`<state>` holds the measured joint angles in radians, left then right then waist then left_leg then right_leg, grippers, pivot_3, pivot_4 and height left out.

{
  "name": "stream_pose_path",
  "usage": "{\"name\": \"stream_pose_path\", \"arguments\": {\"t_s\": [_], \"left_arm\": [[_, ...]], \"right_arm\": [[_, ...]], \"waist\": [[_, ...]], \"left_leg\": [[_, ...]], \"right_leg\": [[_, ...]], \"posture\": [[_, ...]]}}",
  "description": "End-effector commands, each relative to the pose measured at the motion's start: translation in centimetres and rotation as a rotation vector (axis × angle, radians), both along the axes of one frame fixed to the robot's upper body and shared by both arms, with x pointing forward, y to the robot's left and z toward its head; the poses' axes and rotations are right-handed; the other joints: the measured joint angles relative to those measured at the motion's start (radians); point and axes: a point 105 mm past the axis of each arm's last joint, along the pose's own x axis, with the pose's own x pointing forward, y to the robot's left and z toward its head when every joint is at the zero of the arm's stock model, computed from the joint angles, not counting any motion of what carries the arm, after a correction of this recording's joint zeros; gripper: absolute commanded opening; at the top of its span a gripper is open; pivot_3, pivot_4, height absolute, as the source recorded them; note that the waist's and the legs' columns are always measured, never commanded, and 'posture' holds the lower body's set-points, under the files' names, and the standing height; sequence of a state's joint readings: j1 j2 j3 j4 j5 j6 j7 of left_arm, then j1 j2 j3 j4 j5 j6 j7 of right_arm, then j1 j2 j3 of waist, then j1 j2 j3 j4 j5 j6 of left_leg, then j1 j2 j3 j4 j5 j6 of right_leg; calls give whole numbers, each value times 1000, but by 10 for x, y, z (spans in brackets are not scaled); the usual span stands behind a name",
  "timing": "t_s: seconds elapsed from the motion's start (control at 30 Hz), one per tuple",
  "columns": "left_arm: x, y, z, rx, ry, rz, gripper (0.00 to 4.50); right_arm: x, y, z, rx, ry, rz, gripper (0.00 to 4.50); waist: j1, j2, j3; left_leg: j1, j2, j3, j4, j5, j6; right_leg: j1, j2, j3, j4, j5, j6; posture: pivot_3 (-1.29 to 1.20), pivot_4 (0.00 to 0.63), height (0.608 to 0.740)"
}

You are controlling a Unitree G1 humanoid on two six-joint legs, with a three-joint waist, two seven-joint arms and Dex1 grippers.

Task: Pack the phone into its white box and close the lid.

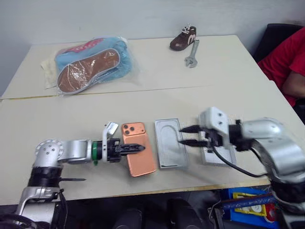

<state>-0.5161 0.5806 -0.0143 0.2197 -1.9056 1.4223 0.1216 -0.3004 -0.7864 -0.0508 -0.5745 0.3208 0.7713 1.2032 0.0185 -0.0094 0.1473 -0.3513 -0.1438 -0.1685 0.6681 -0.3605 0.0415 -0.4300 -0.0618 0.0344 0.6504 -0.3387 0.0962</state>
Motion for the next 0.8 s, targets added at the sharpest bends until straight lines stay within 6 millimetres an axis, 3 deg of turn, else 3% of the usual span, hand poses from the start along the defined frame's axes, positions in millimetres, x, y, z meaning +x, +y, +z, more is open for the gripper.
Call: {"name": "stream_pose_path", "arguments": {"t_s": [0.03, 0.17, 0.33, 0.6, 0.8], "left_arm": [[15, -29, 12, -31, -3, -23, 116], [23, -55, 2, 59, 5, -69, 116], [33, -65, -15, 164, -14, -68, 116], [36, -85, -15, 156, -77, -152, 116], [34, -89, -6, 125, -93, -214, 1924]], "right_arm": [[-12, -11, 11, -6, -47, -34, 3181], [-12, -21, 12, 1, -73, -124, 4488], [-9, -26, 12, 13, -113, -220, 4488], [-12, -30, 11, 38, -118, -290, 4488], [-16, -29, 6, 45, -101, -301, 4500]], "waist": [[8, -1, 1], [9, -3, 2], [10, -3, 3], [26, -4, 4], [35, -5, 4]], "left_leg": [[0, 0, 1, 1, 0, 0], [0, 0, 2, 6, 1, -1], [-1, 0, 3, 6, 1, -1], [-1, 0, 3, 8, 1, -1], [-1, 0, 3, 8, 1, -1]], "right_leg": [[0, 0, 1, 0, 0, 1], [0, 1, 1, 3, 1, 1], [-1, 1, 2, 5, 1, 1], [-1, 1, 1, 4, 1, 2], [-1, 1, 1, 4, 1, 2]], "posture": [[0, 150, 740], [0, 150, 740], [0, 150, 740], [0, 150, 740], [0, 150, 740]]}}
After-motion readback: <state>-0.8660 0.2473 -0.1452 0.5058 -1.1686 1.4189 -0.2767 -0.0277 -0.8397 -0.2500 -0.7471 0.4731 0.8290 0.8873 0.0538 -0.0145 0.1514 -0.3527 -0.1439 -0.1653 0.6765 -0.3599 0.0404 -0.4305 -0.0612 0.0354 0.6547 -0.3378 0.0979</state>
